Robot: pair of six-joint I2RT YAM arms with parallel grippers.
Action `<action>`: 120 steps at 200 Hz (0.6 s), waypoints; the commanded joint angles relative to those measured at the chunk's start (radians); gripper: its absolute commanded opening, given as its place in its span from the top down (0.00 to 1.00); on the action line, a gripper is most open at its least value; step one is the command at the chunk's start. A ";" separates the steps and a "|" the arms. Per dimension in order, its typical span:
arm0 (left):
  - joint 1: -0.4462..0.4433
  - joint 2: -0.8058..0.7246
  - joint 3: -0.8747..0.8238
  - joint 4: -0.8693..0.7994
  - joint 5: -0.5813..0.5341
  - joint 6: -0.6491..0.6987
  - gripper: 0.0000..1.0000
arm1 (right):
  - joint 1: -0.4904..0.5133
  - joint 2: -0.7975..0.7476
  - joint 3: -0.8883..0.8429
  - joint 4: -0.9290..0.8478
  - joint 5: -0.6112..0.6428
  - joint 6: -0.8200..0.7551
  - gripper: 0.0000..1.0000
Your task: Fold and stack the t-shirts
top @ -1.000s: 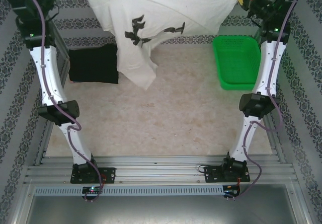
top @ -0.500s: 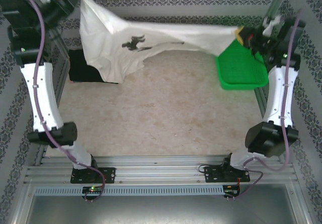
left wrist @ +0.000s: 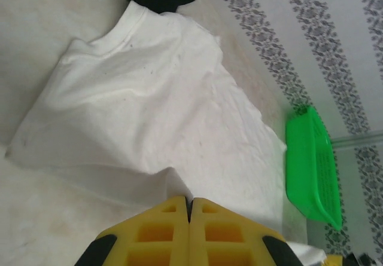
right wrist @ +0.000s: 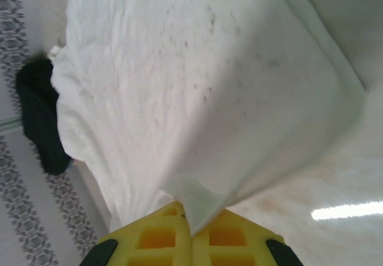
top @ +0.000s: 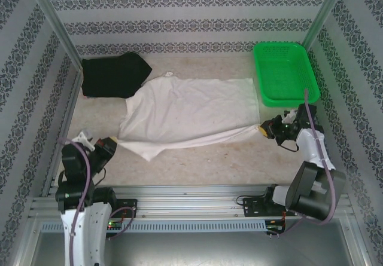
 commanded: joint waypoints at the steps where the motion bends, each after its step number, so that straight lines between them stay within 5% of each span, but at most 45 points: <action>1: -0.021 -0.082 -0.023 -0.146 -0.102 -0.080 1.00 | -0.001 -0.062 -0.039 -0.078 0.116 -0.059 1.00; 40: -0.020 0.016 0.026 -0.265 -0.162 -0.103 1.00 | -0.006 -0.078 -0.041 -0.173 0.162 -0.069 1.00; 69: -0.020 0.092 0.013 -0.163 -0.168 -0.087 1.00 | -0.007 -0.040 -0.017 -0.151 0.164 -0.068 1.00; 120: -0.021 0.558 0.145 0.111 -0.133 0.093 1.00 | 0.000 0.158 0.126 -0.133 0.190 -0.103 1.00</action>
